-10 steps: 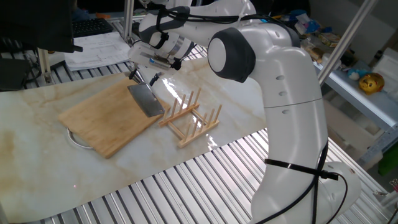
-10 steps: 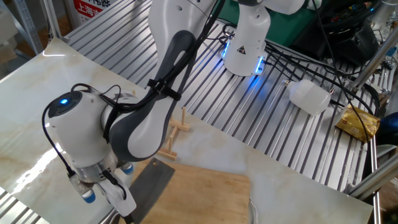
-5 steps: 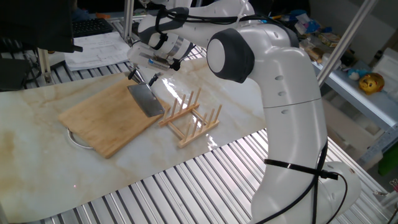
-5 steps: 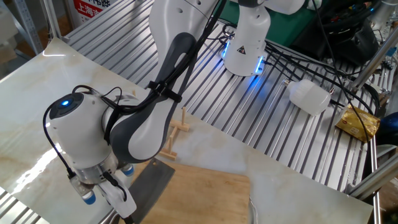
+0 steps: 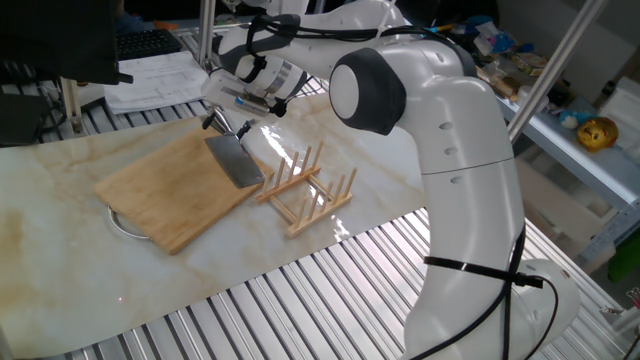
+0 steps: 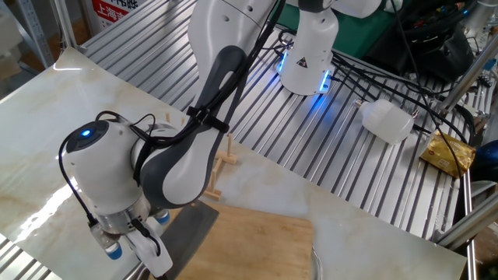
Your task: Put the knife on the knife rack
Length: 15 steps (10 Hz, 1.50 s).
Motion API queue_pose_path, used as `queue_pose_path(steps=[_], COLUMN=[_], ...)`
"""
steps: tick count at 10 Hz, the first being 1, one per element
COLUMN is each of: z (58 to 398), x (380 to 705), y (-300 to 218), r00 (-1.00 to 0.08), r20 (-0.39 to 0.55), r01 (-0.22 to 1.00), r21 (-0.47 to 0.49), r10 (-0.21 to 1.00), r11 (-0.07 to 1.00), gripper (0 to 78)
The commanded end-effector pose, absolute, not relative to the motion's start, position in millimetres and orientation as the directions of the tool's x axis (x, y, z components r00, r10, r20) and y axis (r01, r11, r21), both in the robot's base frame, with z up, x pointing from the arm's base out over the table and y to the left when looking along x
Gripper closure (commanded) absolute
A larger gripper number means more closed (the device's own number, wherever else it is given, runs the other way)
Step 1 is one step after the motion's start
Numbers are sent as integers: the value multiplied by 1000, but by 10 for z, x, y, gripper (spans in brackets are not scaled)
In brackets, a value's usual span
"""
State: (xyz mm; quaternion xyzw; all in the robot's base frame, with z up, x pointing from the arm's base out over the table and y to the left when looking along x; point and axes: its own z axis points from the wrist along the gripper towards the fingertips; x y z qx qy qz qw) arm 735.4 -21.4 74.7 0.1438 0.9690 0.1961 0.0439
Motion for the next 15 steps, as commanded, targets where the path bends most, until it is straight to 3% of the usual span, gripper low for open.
queue_pose_path(steps=[1,7,8,15], z=[775,777,777,777], x=[7369,7370,7370,7370], y=[-192,-182,-182,-182], r00=[-952,-954,-954,-954], r20=[-30,-33,-33,-33], r01=[268,262,262,262], r21=[394,396,396,396], r10=[304,299,299,299], r11=[879,880,880,880], gripper=[1,1,764,764])
